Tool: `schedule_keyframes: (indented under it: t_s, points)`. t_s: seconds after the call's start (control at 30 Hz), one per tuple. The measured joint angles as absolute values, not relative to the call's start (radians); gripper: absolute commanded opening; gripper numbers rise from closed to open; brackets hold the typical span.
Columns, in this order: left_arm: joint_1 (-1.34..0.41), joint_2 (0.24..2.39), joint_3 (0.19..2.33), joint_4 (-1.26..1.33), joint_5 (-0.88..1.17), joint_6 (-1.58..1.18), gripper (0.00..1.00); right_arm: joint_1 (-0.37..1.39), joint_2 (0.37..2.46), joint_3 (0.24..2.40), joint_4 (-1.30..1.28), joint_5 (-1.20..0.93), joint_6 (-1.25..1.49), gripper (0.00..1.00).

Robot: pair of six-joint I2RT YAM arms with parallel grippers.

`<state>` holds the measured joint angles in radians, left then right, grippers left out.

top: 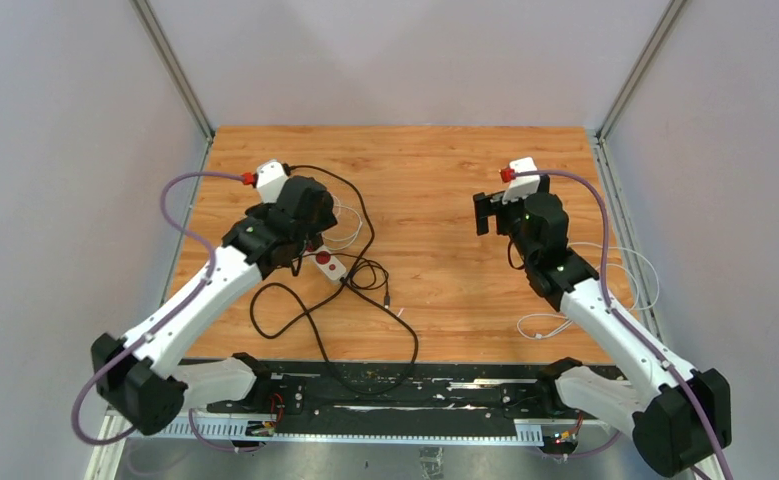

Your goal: Insert the plug

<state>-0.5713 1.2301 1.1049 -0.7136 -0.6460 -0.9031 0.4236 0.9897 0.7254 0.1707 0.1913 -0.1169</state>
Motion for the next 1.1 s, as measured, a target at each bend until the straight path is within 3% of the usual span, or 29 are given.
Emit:
schedule_keyframes:
  t_s: [0.1, 0.17, 0.3, 0.57, 0.93, 1.1]
  points:
    - [-0.571, 1.108, 1.105, -0.714, -0.635, -0.838, 1.00, 0.412, 1.036, 0.789, 0.101, 0.167, -0.088, 0.93]
    - [-0.571, 1.046, 1.105, -0.714, -0.628, -0.795, 1.00, 0.403, 1.097, 0.847, 0.047, 0.067, -0.084, 0.87]
    - [-0.571, 0.969, 1.098, -0.713, -0.603, -0.737, 1.00, 0.419, 1.293, 0.971, -0.028, -0.244, -0.096, 0.86]
    - [-0.531, 0.925, 0.990, -0.716, -0.530, -0.717, 1.00, 0.717, 1.761, 1.247, -0.140, -0.560, -0.265, 0.75]
    - [-0.426, 0.925, 0.875, -0.704, -0.408, -0.732, 1.00, 0.754, 2.136, 1.528, -0.195, -0.710, -0.381, 0.67]
    - [-0.419, 0.926, 0.846, -0.674, -0.361, -0.738, 1.00, 0.751, 2.196, 1.601, -0.195, -0.741, -0.403, 0.57]
